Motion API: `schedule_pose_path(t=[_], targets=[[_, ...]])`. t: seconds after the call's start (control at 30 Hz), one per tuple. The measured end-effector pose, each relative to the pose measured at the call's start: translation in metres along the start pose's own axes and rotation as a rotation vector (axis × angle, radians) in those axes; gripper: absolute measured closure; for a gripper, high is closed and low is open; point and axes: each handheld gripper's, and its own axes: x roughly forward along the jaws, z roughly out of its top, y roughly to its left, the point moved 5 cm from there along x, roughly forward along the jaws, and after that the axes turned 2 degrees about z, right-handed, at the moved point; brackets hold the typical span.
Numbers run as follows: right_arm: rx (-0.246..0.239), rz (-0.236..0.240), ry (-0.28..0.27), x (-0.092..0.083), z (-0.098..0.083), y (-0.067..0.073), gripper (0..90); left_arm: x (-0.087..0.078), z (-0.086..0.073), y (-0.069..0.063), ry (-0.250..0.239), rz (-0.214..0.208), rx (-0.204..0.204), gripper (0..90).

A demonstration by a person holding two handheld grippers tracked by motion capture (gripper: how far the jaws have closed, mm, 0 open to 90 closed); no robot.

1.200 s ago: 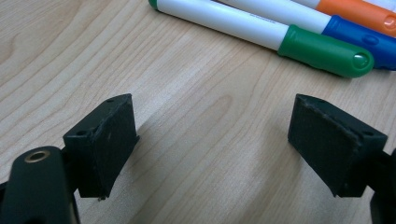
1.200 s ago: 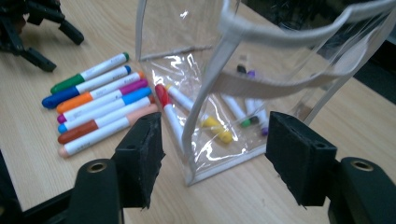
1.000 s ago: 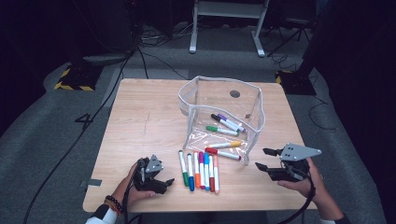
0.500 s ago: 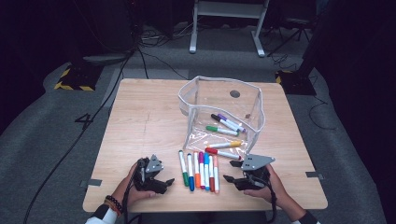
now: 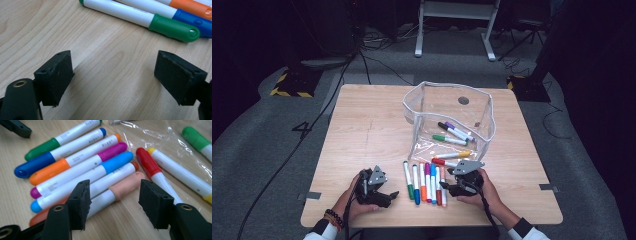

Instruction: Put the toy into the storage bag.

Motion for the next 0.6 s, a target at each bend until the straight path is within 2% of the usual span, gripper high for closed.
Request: schedule_pose_path(t=[0.13, 0.23, 0.33, 0.43, 0.6], targets=[[0.032, -0.021, 0.018, -0.002, -0.005, -0.008, 50.6, 0.0, 0.0, 0.0, 0.0, 0.0, 0.0, 15.7], [0.03, -0.03, 0.049, -0.001, -0.01, -0.012, 50.8, 0.0, 0.0, 0.0, 0.0, 0.0, 0.0, 15.7], [0.069, -0.015, 0.018, -0.002, -0.008, -0.013, 48.1, 0.0, 0.0, 0.0, 0.0, -0.001, 0.0, 15.6], [0.054, -0.017, -0.012, -0.002, -0.002, -0.011, 46.5, 0.0, 0.0, 0.0, 0.0, -0.001, -0.002, 15.6], [0.048, -0.023, 0.002, 0.005, -0.003, -0.008, 45.0, 0.0, 0.0, 0.0, -0.001, -0.001, -0.002, 15.6]])
